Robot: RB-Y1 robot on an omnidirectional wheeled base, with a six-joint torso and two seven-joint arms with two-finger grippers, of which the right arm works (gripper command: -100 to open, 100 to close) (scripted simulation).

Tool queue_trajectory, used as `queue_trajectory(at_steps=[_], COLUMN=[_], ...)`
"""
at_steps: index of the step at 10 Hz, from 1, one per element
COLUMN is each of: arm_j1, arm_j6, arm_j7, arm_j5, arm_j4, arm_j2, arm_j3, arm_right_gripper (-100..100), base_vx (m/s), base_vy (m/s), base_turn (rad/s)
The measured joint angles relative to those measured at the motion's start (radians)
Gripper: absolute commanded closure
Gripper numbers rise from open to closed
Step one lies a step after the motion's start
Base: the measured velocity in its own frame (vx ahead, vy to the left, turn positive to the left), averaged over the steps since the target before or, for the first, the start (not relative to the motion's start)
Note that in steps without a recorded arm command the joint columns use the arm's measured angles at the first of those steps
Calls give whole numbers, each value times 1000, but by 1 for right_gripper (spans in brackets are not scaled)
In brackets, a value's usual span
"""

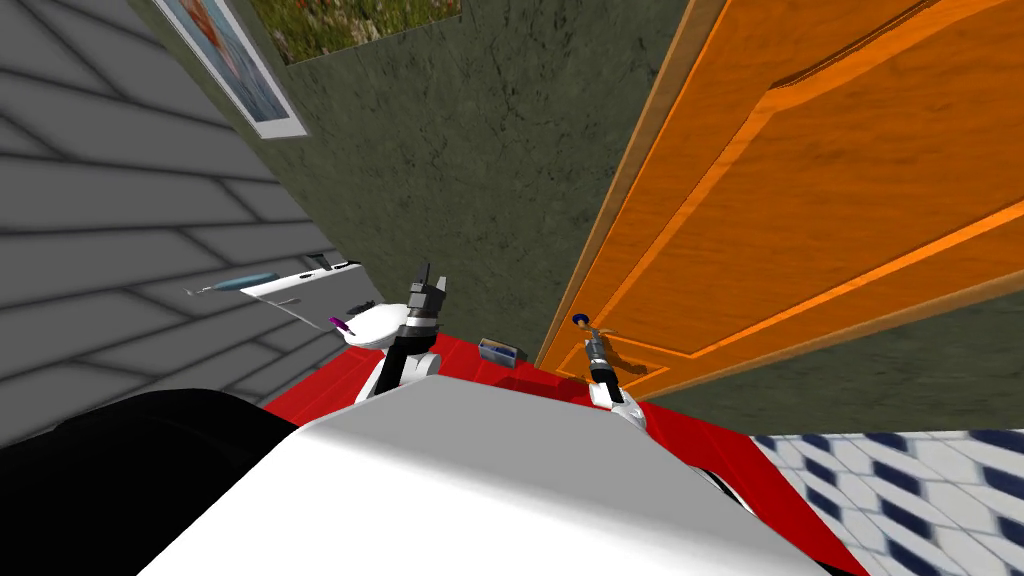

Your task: Pull the door open

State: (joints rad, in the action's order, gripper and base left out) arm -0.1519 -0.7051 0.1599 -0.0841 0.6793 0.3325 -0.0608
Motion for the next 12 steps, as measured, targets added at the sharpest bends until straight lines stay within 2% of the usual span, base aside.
queue_trajectory(at_steps=[1, 2, 3, 5, 6, 11, 12], arm_j1=[11, 6, -5, 20, 21, 22, 22], arm_j6=[-5, -12, -24, -10, -7, -7, -7], arm_j7=[-2, -12, -23, -38, -40, -37, -37], arm_j5=[-19, -35, -52, -74, -76, -75, -75], arm_j4=[-5, -26, -60, -30, -28, -32, -32], arm_j2=[14, 18, 23, 29, 30, 28, 28], arm_j3=[-18, -35, -53, -77, -79, -77, -77], arm_right_gripper=[-100, -100, -100, -100, 100, 100, 100], base_vx=[71, 75, 60, 39, -3, -2, -138], base_vy=[-46, -49, -47, -34, 3, 2, -34], base_turn=[307, 375, 92, 118, -49, -4, 138])
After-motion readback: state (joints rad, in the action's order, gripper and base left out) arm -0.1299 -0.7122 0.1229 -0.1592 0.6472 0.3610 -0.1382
